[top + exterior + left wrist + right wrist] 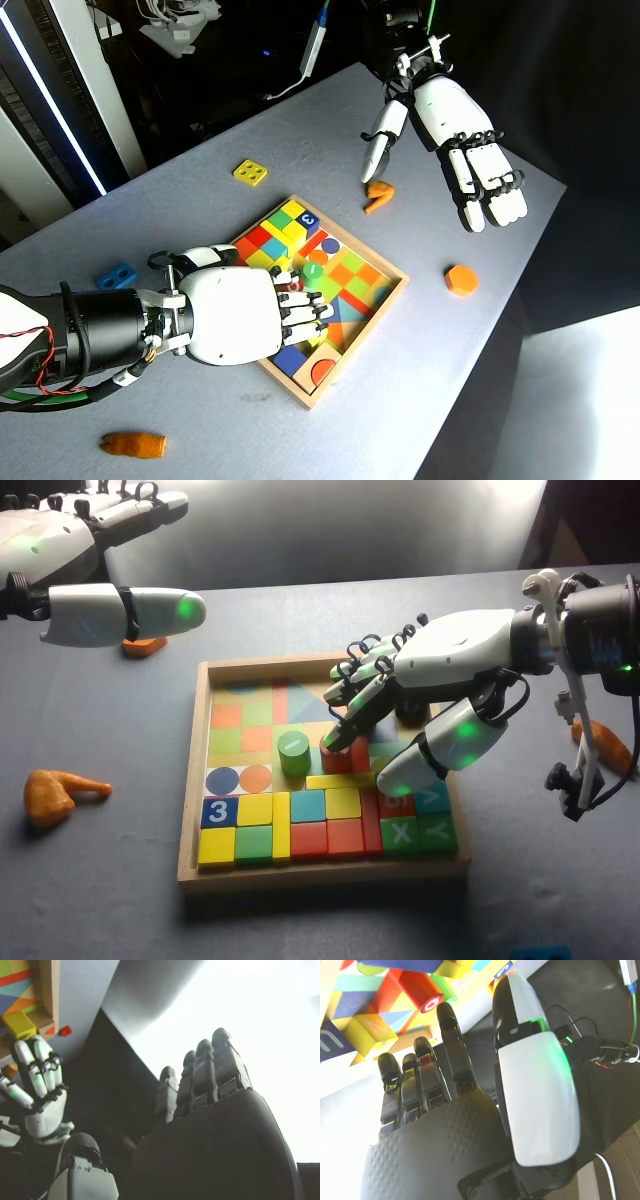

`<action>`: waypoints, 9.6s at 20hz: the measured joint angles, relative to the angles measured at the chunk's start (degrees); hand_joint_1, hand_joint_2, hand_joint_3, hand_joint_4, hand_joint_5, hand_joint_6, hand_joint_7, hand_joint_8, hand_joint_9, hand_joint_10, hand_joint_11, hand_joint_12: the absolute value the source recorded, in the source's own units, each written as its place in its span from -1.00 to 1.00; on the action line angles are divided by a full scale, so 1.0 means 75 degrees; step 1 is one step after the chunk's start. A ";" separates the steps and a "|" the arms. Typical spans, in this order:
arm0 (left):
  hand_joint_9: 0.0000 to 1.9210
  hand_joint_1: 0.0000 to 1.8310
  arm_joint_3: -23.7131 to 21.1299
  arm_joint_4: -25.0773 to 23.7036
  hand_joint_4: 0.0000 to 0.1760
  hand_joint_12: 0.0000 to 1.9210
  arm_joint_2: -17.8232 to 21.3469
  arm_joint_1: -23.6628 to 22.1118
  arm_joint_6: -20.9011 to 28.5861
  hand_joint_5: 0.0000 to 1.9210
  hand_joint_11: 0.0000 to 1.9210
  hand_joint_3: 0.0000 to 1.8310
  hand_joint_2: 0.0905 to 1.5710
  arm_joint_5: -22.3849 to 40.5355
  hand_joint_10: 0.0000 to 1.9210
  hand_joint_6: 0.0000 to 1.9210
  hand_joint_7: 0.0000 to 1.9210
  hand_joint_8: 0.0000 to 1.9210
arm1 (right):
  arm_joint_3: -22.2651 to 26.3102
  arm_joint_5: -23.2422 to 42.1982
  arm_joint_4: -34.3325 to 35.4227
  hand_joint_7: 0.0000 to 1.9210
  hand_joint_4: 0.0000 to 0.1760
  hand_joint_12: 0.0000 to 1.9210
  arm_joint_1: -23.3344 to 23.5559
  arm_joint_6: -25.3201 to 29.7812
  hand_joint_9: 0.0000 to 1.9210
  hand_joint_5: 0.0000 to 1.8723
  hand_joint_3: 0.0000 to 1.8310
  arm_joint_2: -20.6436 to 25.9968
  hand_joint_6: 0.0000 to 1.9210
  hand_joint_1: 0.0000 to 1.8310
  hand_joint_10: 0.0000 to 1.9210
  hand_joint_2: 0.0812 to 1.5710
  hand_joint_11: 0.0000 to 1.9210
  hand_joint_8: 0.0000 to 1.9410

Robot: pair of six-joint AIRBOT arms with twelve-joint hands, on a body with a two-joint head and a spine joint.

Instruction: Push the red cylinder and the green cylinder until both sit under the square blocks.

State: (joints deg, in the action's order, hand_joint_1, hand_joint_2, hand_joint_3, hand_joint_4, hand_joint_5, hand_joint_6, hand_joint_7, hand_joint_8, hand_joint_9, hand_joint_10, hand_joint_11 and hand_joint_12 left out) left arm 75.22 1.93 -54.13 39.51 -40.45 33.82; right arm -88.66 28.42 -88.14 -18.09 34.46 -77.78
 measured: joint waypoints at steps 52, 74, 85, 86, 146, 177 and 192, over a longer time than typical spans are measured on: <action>-1.00 -1.00 0.0000 0.0003 0.74 -0.77 0.0000 0.0058 0.0000 -0.97 -1.00 -1.00 0.18 -0.0099 -1.00 -1.00 -1.00 -1.00 | -0.0023 0.0070 -0.0332 -1.00 1.00 -1.00 -0.0050 0.0315 -1.00 -0.45 -1.00 0.0114 -0.99 -0.80 -1.00 0.40 -1.00 -1.00; -1.00 -1.00 0.0017 0.0114 0.62 -1.00 0.0003 0.0198 0.0000 -0.99 -1.00 -0.99 0.23 -0.0064 -1.00 -1.00 -1.00 -1.00 | 0.0204 0.0233 -0.0976 -1.00 1.00 -1.00 0.0087 0.0769 -1.00 -0.26 -1.00 0.0638 -0.99 -0.82 -1.00 0.43 -1.00 -1.00; -1.00 -1.00 0.0015 0.0181 0.73 -0.99 0.0003 0.0201 0.0000 -0.99 -0.99 -0.99 0.27 -0.0055 -1.00 -1.00 -1.00 -1.00 | 0.0367 0.0254 -0.1166 -1.00 1.00 -1.00 0.0052 0.0991 -1.00 -0.29 -1.00 0.0886 -1.00 -0.83 -1.00 0.44 -1.00 -1.00; -1.00 -1.00 0.0015 0.0181 0.77 -0.99 0.0003 0.0201 0.0000 -0.99 -0.97 -1.00 0.25 -0.0052 -1.00 -1.00 -1.00 -1.00 | 0.0367 0.0254 -0.1148 -1.00 1.00 -1.00 0.0052 0.1014 -1.00 -0.29 -1.00 0.0886 -1.00 -0.83 -1.00 0.44 -1.00 -1.00; -1.00 -1.00 0.0000 0.0405 0.54 -1.00 0.0050 0.0463 -0.0023 -1.00 -1.00 -1.00 0.26 0.0061 -1.00 -1.00 -1.00 -1.00 | 0.0667 0.0318 -0.1393 -1.00 1.00 -1.00 0.0210 0.1177 -1.00 -0.30 -1.00 0.1367 -1.00 -0.85 -1.00 0.44 -1.00 -1.00; -1.00 -1.00 0.0105 0.0254 0.54 -1.00 -0.0102 0.0029 -0.0236 -1.00 -1.00 -1.00 0.23 -0.0335 -1.00 -1.00 -1.00 -1.00 | 0.0184 0.0128 -0.1055 -1.00 1.00 -1.00 0.0694 0.0119 -1.00 -0.31 -1.00 -0.0114 -1.00 -0.81 -1.00 0.41 -1.00 -1.00; -0.90 -0.67 0.0318 0.0152 0.46 -0.10 -0.0335 -0.0105 -0.0236 -1.00 -0.99 -1.00 0.30 -0.0507 -0.98 -1.00 -1.00 -1.00 | 0.0006 -0.0026 -0.1049 -1.00 1.00 -1.00 0.0697 -0.0332 -1.00 -0.39 -1.00 -0.0498 -1.00 -0.92 -1.00 0.46 -1.00 -1.00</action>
State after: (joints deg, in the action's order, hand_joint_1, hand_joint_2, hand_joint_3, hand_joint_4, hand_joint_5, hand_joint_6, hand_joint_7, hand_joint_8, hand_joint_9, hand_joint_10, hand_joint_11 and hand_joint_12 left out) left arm 77.60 3.07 -56.64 38.72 -42.22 30.02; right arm -88.62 28.23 -96.01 -12.86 31.97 -81.52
